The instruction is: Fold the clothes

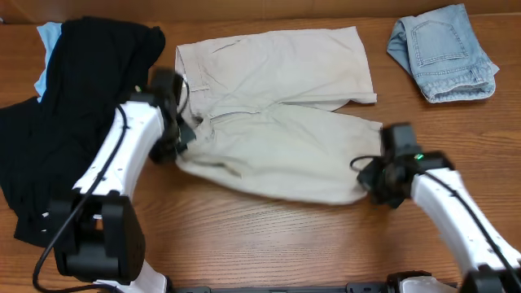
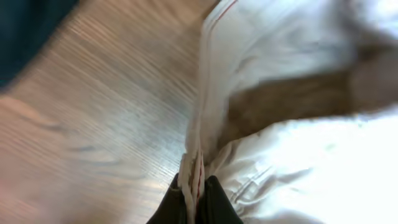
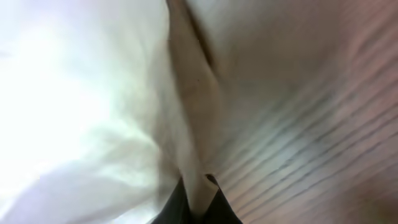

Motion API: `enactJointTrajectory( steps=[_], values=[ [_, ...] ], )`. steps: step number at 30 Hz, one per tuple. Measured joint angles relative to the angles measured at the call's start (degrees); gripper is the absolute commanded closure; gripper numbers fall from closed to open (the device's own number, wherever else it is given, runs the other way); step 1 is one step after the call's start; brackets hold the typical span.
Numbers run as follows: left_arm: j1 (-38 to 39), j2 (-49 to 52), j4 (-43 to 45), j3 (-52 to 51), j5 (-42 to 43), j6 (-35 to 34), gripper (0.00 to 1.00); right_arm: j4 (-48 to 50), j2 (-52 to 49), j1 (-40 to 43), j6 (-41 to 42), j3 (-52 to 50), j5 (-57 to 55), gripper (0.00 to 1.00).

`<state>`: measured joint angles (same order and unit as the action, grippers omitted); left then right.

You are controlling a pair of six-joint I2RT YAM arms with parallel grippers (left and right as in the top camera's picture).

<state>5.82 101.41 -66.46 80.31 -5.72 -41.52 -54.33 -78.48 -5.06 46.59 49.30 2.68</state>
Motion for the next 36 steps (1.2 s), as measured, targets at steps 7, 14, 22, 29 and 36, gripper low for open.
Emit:
enactJointTrajectory(
  steps=[7, 14, 22, 29, 36],
  values=[
    [-0.2, 0.0, -18.6, 24.5, -2.3, 4.7, 0.96, -12.8, 7.4, 4.9, -7.0, 19.0, 2.1, 0.96],
    [0.2, -0.2, -30.0, 37.4, -1.6, 6.9, 0.96, -25.1, 13.4, 7.9, -12.7, 32.8, 4.8, 0.96],
    [0.2, -1.6, -30.5, 37.9, 0.8, 10.5, 0.96, -32.3, 20.7, 8.1, -15.3, 35.2, 5.1, 0.96],
    [0.2, -8.1, -30.6, 37.9, 1.5, 12.0, 0.96, -35.9, 24.0, 8.1, -15.9, 38.9, 4.3, 0.96],
    [0.2, -10.9, -30.2, 34.5, 0.3, 9.9, 0.96, -30.1, 20.6, 8.1, -17.9, 40.4, 3.5, 0.96]
  ],
)
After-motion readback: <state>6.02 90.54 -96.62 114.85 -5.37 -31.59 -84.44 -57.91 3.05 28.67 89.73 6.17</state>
